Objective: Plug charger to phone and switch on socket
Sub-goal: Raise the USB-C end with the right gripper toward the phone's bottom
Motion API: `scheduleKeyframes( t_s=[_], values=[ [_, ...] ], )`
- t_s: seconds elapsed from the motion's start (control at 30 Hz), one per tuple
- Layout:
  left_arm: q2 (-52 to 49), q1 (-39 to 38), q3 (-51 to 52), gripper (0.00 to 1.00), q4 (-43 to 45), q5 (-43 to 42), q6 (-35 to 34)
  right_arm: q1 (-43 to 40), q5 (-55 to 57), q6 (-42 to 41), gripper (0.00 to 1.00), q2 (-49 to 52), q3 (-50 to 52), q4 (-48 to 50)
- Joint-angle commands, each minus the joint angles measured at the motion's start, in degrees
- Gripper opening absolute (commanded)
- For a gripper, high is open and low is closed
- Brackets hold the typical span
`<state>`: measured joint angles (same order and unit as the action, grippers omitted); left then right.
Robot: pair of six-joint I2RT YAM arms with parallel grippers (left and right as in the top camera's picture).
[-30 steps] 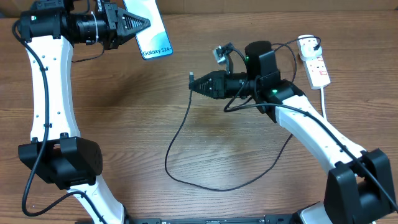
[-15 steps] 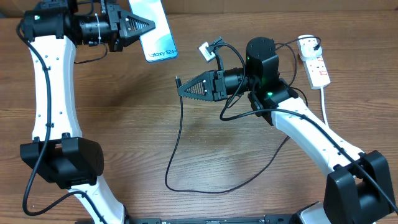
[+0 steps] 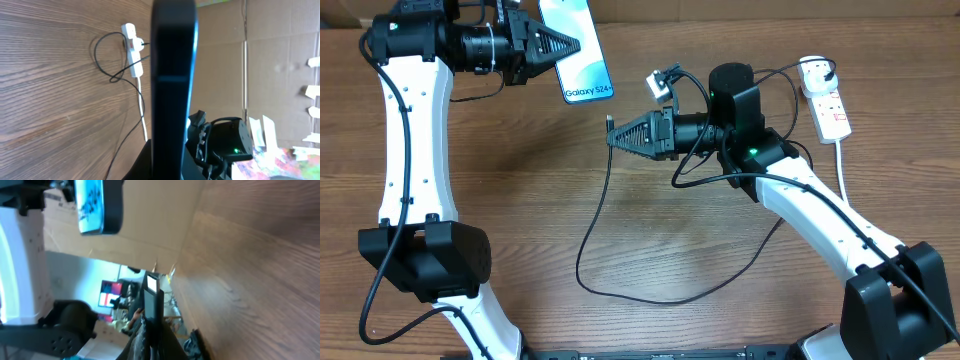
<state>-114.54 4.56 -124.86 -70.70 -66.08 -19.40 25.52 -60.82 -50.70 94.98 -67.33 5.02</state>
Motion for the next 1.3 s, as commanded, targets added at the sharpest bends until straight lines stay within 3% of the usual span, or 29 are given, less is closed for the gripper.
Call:
scheduleKeyframes(
  t_s=[0.0, 0.37, 0.53, 0.9, 1.03, 1.27],
  values=[
    [-0.11, -0.37, -0.44, 0.04, 0.35, 0.72, 0.04, 0.70, 5.16, 3.10, 0.04, -1.44, -0.85, -2.82],
    [-0.11, -0.46, -0.44, 0.04, 0.44, 2.95, 0.09, 5.38, 31.41, 15.74, 0.04, -1.44, -10.86, -31.80],
    [-0.11, -0.46, -0.44, 0.04, 0.44, 3.08, 0.11, 8.90, 39.23, 18.12, 0.04, -1.44, -16.92, -38.38],
    [-0.11, -0.96, -0.44, 0.04, -1.70, 3.85, 2.69, 10.21, 35.93, 22.56, 0.04, -1.44, -17.94, -38.38],
    [-0.11, -0.98, -0.44, 0.05, -2.64, 6.10, 3.13, 10.12, 28.59, 27.08, 0.04, -1.44, -19.08, -38.36],
    [-0.11, -0.98, -0.44, 0.04, -2.56, 4.11, 3.23, 10.10, 21.33, 27.21, 0.04, -1.44, -19.93, -36.81]
  ],
)
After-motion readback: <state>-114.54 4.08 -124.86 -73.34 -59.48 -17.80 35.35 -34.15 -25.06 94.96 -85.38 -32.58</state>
